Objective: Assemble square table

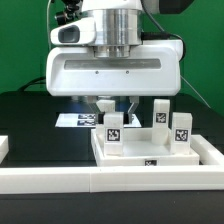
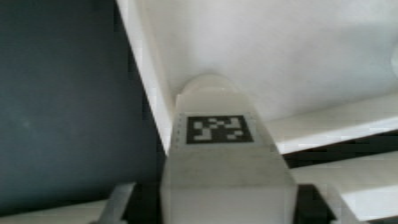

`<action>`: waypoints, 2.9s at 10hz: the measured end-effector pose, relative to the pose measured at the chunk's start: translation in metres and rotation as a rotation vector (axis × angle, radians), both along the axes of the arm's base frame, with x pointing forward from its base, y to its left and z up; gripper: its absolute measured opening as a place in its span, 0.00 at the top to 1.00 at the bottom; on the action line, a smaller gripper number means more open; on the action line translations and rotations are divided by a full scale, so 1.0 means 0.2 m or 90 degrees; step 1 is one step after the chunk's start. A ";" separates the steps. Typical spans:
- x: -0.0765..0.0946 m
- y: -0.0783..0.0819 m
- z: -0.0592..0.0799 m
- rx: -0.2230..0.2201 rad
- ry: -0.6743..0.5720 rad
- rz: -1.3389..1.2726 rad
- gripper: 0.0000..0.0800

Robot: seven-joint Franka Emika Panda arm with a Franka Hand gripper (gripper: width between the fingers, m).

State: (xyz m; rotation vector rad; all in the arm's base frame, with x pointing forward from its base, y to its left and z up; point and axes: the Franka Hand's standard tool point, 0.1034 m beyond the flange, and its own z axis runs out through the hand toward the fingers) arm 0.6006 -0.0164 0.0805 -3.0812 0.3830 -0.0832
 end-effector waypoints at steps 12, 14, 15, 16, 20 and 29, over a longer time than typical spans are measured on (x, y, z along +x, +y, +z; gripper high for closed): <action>0.01 0.05 -0.01 0.068 0.007 -0.701 0.64; 0.01 0.09 -0.01 0.084 0.018 -0.862 0.64; 0.01 0.09 -0.01 0.088 0.020 -0.896 0.64; 0.01 0.09 -0.01 0.092 0.023 -0.920 0.64; 0.01 0.09 -0.02 0.091 0.023 -0.910 0.36; 0.02 0.12 -0.02 0.059 -0.001 -0.452 0.19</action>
Offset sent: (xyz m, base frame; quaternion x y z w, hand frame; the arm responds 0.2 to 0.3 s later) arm -0.0102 -0.0044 -0.0024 -0.0216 0.0171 0.2052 0.9783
